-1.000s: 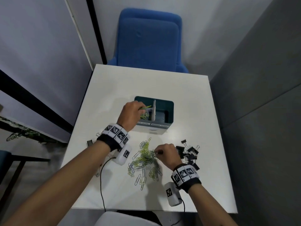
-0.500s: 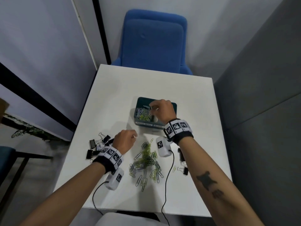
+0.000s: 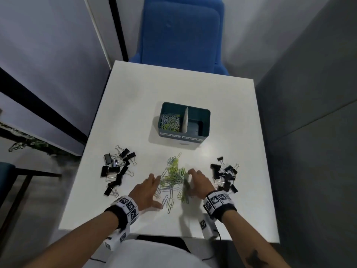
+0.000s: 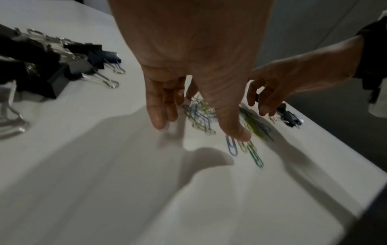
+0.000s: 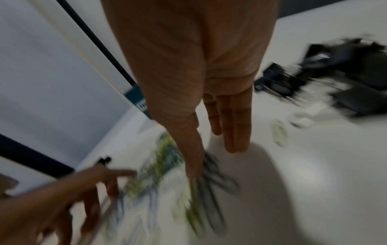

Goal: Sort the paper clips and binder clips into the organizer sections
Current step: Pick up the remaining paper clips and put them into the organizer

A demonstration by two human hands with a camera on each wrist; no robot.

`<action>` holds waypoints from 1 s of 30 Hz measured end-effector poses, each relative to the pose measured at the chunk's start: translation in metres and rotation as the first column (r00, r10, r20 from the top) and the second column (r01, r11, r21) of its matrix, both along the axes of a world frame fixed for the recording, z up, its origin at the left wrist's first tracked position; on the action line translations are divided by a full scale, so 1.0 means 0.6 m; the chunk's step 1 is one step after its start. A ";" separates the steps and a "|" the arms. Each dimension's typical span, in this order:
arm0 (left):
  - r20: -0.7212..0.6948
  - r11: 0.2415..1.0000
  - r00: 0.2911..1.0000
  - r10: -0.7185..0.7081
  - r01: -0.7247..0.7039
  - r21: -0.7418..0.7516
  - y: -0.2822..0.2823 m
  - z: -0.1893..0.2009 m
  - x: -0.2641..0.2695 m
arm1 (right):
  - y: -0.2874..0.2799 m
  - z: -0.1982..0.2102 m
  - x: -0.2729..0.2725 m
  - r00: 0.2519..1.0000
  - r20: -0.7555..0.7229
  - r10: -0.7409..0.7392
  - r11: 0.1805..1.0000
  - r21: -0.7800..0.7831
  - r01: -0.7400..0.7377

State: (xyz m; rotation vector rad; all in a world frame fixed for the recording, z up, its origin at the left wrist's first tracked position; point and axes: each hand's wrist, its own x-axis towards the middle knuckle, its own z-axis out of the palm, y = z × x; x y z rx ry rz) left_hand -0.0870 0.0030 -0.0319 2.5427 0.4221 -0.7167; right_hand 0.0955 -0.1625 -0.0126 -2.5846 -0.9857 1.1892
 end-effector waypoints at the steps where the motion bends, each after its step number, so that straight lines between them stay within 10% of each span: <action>1: 0.003 1.000 1.000 -0.012 0.012 0.000 -0.010 -0.003 -0.004 | -0.011 -0.009 -0.011 1.000 -0.006 -0.010 1.000 -0.015 0.010; 17: 0.212 0.993 0.970 0.116 -0.120 0.002 0.004 0.010 0.053 | 0.040 -0.031 -0.039 0.985 0.103 -0.139 0.962 0.249 0.109; 23: 0.035 0.994 0.999 0.038 -0.041 0.097 -0.030 -0.007 0.035 | 0.053 -0.029 -0.002 0.985 0.166 0.055 0.993 0.098 -0.072; 30: 0.164 0.989 0.985 0.057 -0.078 0.125 -0.030 -0.017 0.055 | 0.051 -0.039 -0.019 0.926 0.268 0.266 0.951 0.088 -0.298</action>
